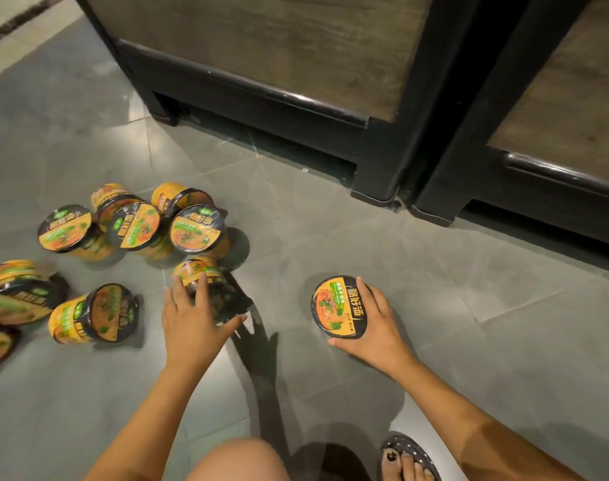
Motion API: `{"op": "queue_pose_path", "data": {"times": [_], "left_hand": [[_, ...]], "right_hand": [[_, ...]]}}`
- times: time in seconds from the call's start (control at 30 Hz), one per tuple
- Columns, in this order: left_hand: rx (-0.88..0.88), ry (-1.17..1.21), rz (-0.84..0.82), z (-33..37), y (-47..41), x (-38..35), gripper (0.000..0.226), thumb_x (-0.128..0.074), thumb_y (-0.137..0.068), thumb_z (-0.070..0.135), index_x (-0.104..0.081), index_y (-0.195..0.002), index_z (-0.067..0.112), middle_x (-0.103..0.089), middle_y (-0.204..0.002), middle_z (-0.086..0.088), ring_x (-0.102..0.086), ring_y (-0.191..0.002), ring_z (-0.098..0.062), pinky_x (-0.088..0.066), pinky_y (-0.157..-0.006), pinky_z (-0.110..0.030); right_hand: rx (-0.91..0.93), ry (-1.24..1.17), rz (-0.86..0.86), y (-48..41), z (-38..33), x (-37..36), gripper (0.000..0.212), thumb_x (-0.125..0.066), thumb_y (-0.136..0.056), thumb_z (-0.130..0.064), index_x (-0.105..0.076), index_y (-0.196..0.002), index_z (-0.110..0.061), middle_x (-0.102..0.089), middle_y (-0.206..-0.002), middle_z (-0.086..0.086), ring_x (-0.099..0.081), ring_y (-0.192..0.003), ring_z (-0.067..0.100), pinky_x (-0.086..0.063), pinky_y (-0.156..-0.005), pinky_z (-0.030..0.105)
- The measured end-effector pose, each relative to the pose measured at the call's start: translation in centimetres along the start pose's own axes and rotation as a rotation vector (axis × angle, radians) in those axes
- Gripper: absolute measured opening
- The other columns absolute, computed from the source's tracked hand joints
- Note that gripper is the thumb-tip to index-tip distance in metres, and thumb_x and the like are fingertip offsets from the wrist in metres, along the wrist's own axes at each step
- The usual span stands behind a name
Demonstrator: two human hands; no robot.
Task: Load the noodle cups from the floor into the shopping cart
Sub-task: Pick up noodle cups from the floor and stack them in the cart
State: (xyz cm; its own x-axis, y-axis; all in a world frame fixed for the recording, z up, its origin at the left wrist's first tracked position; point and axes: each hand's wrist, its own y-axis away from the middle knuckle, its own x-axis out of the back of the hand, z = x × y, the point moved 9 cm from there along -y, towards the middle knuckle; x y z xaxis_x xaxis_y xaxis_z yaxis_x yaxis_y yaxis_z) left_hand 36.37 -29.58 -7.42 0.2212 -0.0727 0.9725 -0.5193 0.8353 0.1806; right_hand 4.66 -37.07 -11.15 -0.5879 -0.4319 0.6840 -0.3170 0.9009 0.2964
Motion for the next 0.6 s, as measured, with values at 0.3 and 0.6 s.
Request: {"op": "queue_pose_path", "data": {"times": [0.3,0.6], "left_hand": [[-0.066,-0.006,-0.098,-4.8,-5.3,-0.9,0.115,-0.067,-0.066,0.074,-0.003,-0.153,0.034,0.003,-0.162,-0.008,-0.004,-0.146,-0.039,-0.012,-0.115,-0.056],[-0.100,0.147,-0.124,-3.6,-6.6,-2.1,0.088,-0.057,-0.074,0.070,-0.023,-0.149,0.039,-0.035,-0.145,-0.008,-0.042,-0.125,-0.037,-0.042,-0.102,-0.048]], "right_hand": [[0.072,0.130,0.014,-1.6,-1.6,-2.1,0.130,-0.083,-0.055,-0.060,-0.004,-0.153,-0.029,-0.020,-0.153,0.002,-0.026,-0.139,0.022,-0.027,-0.112,0.031],[0.027,0.482,-0.018,-2.6,-4.0,-2.4,0.143,-0.050,-0.042,-0.097,0.022,-0.148,-0.034,-0.008,-0.156,0.010,-0.014,-0.143,0.027,-0.023,-0.115,0.039]]}}
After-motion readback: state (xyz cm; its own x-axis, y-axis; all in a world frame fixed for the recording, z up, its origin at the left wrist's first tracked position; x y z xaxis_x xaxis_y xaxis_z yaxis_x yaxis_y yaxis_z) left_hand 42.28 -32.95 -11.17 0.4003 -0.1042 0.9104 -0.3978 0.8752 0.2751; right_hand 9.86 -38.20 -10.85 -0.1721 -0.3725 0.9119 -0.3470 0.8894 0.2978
